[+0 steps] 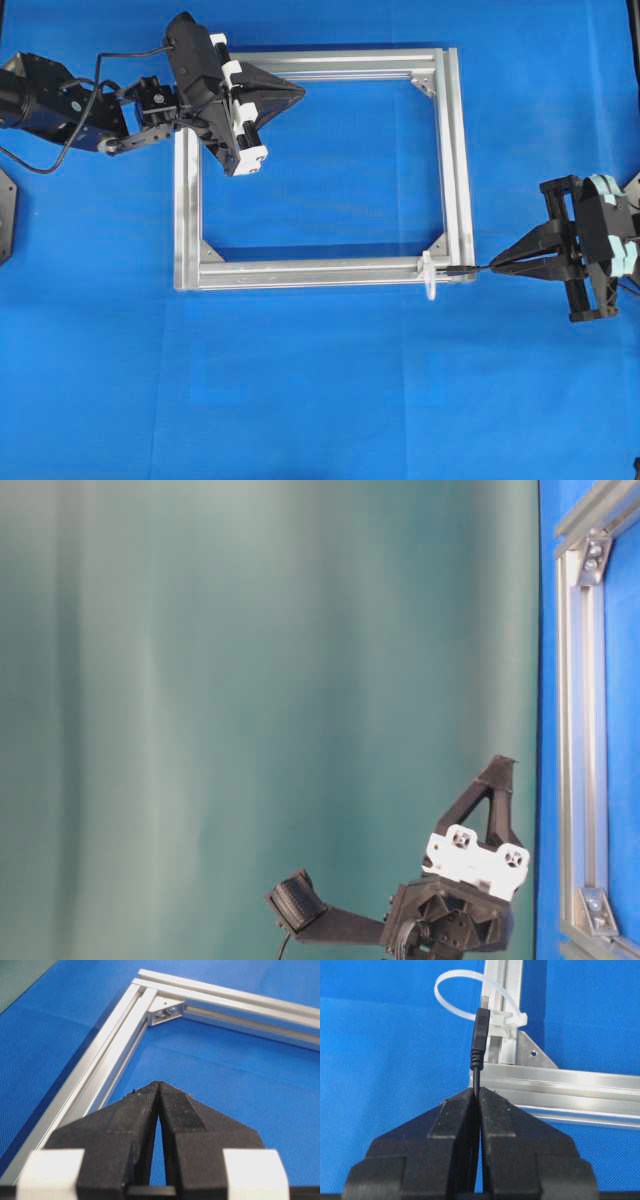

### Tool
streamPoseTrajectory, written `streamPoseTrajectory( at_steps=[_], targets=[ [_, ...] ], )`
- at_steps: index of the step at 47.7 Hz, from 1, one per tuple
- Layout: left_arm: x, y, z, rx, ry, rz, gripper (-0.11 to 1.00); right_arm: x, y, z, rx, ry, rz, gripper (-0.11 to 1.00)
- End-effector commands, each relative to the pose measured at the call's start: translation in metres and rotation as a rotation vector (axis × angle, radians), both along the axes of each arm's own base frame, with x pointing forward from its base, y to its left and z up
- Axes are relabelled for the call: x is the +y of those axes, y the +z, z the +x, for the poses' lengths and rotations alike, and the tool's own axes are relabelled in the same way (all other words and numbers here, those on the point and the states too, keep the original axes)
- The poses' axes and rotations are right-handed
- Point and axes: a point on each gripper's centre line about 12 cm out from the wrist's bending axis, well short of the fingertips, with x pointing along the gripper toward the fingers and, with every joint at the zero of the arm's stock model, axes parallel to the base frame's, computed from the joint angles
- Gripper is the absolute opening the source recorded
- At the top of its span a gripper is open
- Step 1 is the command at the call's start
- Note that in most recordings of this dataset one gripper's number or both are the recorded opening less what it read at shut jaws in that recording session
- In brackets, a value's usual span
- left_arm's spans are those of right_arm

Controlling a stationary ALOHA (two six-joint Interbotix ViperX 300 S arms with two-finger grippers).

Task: Insert the wire through the string loop located on the right side.
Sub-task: 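Push the USB plug leftward through the white zip-tie loop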

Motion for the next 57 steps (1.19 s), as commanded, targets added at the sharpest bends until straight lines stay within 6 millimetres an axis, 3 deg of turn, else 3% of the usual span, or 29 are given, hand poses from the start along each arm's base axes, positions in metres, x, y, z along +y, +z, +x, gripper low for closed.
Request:
streamPoseTrajectory(
  at_steps=[1,42,57],
  targets=[
    [0.001,0.015,0.001,-0.042,-0.001,0.016,0.0,0.0,0.003,0.003,-0.015,-0.002,0.001,-0.04],
    [0.001,0.015,0.001,-0.042,-0.001,0.016,0.0,0.0,0.003,0.004,-0.017,-0.002,0.001,-0.04],
    [0.001,0.016,0.002,-0.047,-0.001,0.018,0.0,0.003,0.001,0.023,-0.031,-0.02,0.002,-0.04]
  ],
)
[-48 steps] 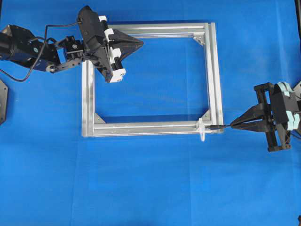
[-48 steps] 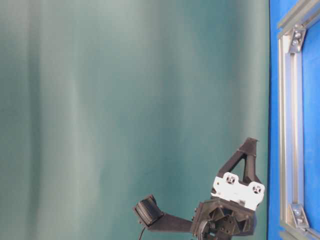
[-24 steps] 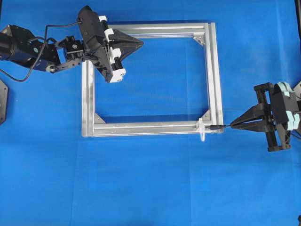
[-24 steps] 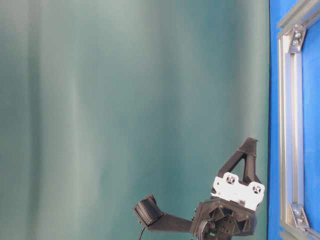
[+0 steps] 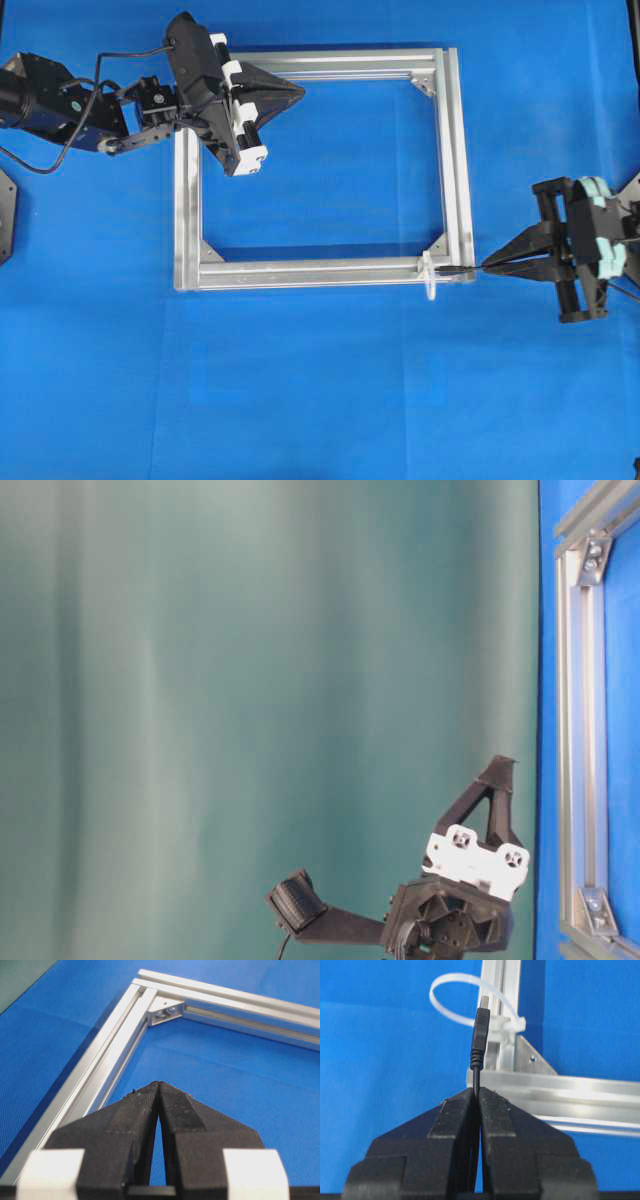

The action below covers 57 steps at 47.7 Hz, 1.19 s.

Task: Insert the wire through the string loop located on the right side.
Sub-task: 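Push the USB plug leftward through the white zip-tie loop, then move the left gripper to the plug emerging from the loop, open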

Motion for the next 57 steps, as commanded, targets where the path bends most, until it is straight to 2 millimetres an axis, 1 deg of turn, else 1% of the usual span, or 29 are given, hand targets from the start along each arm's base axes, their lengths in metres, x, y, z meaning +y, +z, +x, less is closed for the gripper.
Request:
streamPoseTrajectory(
  at_steps=[1,12,20,31,39,43,46,50,52,57],
  targets=[
    [0.001,0.017,0.002,-0.048,-0.001,0.016,0.0,0.002,0.006,0.013,-0.037,-0.009,0.006,-0.04],
    [0.001,0.017,0.002,-0.049,-0.001,0.017,0.0,0.006,0.006,0.04,-0.079,-0.022,0.003,-0.04],
    [0.001,0.017,0.002,-0.051,-0.001,0.017,0.0,0.009,0.004,0.054,-0.073,-0.022,0.0,-0.04],
    [0.0,0.016,0.002,-0.05,-0.003,0.015,0.0,0.009,0.004,0.055,-0.072,-0.022,0.0,-0.04],
    [-0.007,0.016,0.004,-0.049,-0.021,0.013,0.0,0.009,0.003,0.055,-0.069,-0.022,-0.001,-0.04],
    [-0.017,0.015,0.005,-0.046,-0.047,0.008,0.0,0.009,0.003,0.055,-0.069,-0.022,-0.001,-0.04],
    [-0.029,0.013,0.007,-0.038,-0.078,0.002,0.0,0.009,0.003,0.055,-0.069,-0.021,-0.002,-0.04],
    [-0.049,0.01,0.008,-0.03,-0.13,-0.005,0.0,0.009,0.003,0.055,-0.069,-0.021,-0.002,-0.04],
    [-0.064,0.008,0.008,-0.025,-0.166,-0.016,0.0,0.009,0.004,0.055,-0.07,-0.021,-0.002,-0.04],
    [-0.09,0.006,0.007,-0.02,-0.231,-0.041,0.0,0.009,0.004,0.055,-0.07,-0.021,-0.002,-0.04]
  ],
)
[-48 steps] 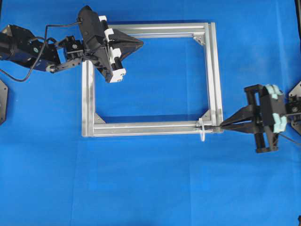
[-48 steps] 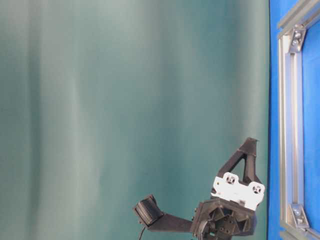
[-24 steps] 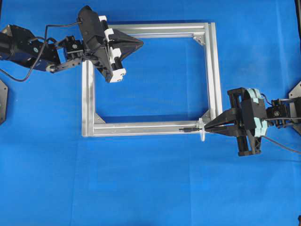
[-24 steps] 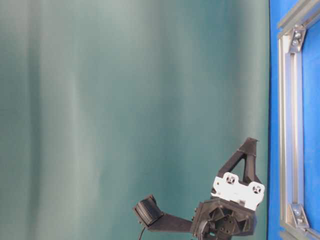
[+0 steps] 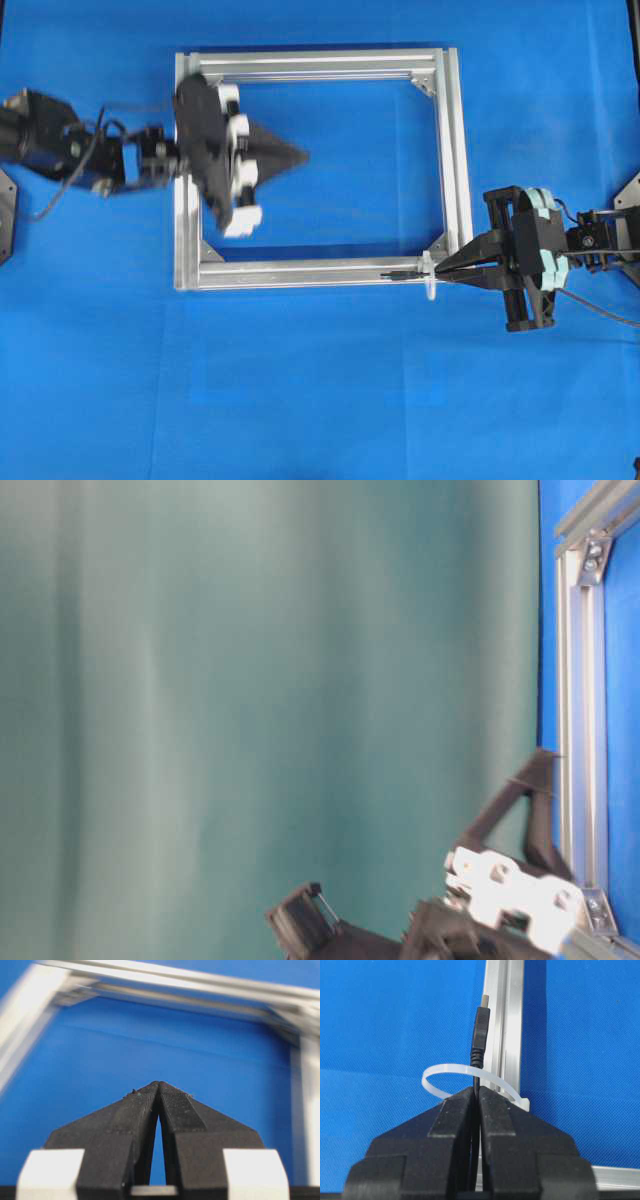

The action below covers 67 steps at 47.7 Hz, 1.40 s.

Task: Insert the wire through the string loop located on the right side.
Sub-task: 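Move the left gripper to the plug emerging from the loop, open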

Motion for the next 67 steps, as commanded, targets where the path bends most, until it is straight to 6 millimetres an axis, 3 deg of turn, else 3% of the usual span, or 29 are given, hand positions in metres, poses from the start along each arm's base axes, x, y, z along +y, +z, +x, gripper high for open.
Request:
streamPoseTrajectory(
  at_steps=[1,8,16,36,48,67],
  targets=[
    [-0.022,0.013,0.0,-0.039,-0.058,-0.012,0.0,0.001,0.007,0.005,-0.03,-0.003,0.005,-0.04],
    [-0.059,0.01,-0.004,-0.03,-0.147,-0.057,0.0,0.001,0.006,0.005,-0.029,-0.003,0.005,-0.04],
    [-0.081,0.007,-0.008,-0.019,-0.198,-0.092,0.0,0.001,0.006,0.005,-0.029,-0.002,0.003,-0.04],
    [-0.089,0.01,-0.001,-0.031,-0.216,-0.096,0.0,0.001,0.007,0.006,-0.032,-0.002,0.003,-0.04],
    [-0.093,0.021,0.028,-0.044,-0.222,-0.082,0.0,0.001,0.007,0.006,-0.03,-0.002,0.002,-0.04],
    [-0.085,0.05,0.098,-0.082,-0.199,-0.055,0.0,0.0,0.007,0.005,-0.032,-0.002,0.002,-0.04]
  ],
)
